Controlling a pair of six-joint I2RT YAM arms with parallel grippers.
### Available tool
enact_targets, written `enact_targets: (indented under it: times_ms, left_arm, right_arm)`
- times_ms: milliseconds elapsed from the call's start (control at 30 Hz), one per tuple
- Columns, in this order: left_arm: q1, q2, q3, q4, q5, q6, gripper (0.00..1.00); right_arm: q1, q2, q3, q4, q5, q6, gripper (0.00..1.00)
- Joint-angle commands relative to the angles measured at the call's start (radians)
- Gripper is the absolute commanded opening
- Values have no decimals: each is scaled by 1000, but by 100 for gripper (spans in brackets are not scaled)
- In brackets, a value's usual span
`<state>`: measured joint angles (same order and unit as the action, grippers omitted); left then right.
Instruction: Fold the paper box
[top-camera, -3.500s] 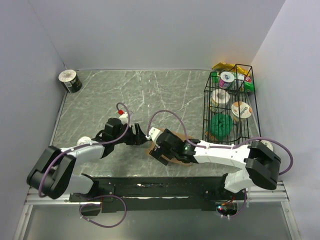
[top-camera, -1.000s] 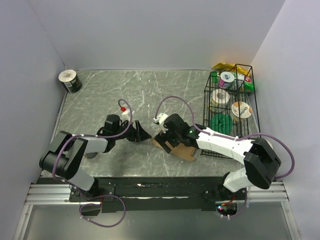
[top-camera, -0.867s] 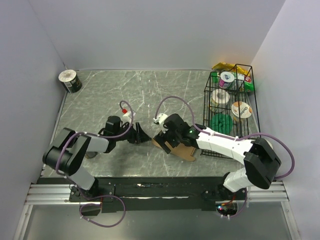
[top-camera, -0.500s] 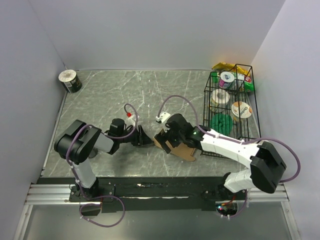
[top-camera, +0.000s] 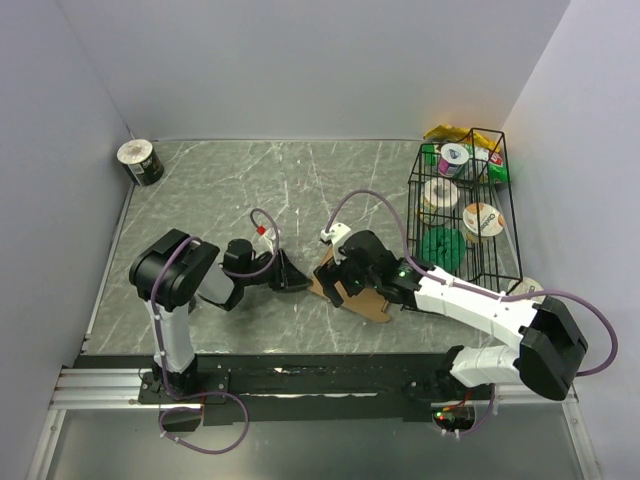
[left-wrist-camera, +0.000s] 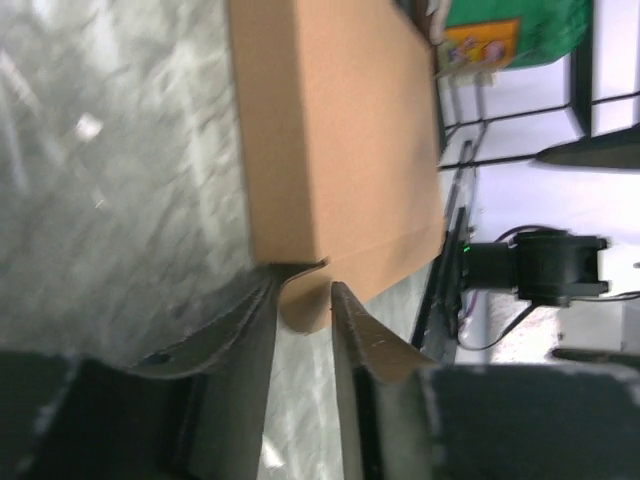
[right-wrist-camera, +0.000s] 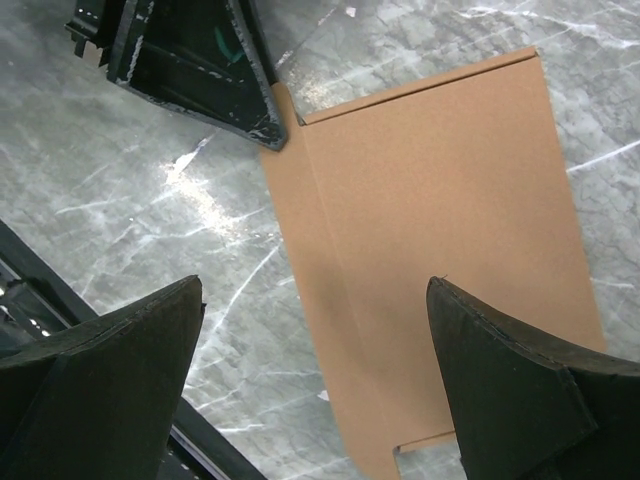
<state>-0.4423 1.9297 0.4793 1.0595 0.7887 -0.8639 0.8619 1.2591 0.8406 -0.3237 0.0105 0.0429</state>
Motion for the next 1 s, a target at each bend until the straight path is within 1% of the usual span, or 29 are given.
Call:
enact_targets:
  times_ms: [0,67,133,167,267,300,367,400,533,600,700,800,967]
  left_arm:
    - [-6,-9,5,172,3,-67,32]
    - [-7,-17,-2,216,-3,-98,28]
    - [-10,-20,-8,250,-8,-130,25]
    - [-12,-21,-8,269,-11,-138,23]
    - [-22,-21,2,266,-12,-152,19]
    - [-24,-24,1,263,-17,-153,18]
    - [-26,-32,-5,261,-26,-165,15]
    - [-26,-38,-8,257,-32,-172,13]
    - [-27,-66,-21,238,-68,-224,6]
    - [-27,-81,-27,244,-68,-247,4]
    - [-27,-113,-33,209,-86,-274,1]
    - [-27,-143,-41,181,-94,-294,1]
    - [-29,-170,-64,214,-92,-366,2]
  right_arm:
    - [25,-24,-21,46,11,29,98]
    - [37,-23,-26,46,46,31,98]
    - [80,-17,-29,48,91,23,98]
    - [95,-9,-29,45,158,20,98]
    - [160,28,-18,32,276,15,98]
    - [178,39,-11,23,363,23,98]
    - [230,85,15,9,455,37,98]
    - [244,103,26,-11,547,55,98]
    - [285,209,72,-61,678,106,98]
    - [311,235,89,-75,727,133,98]
    - [333,273,103,-103,807,166,97]
    - [341,307,115,-140,888,201,95]
    - [356,362,136,-184,985,250,95]
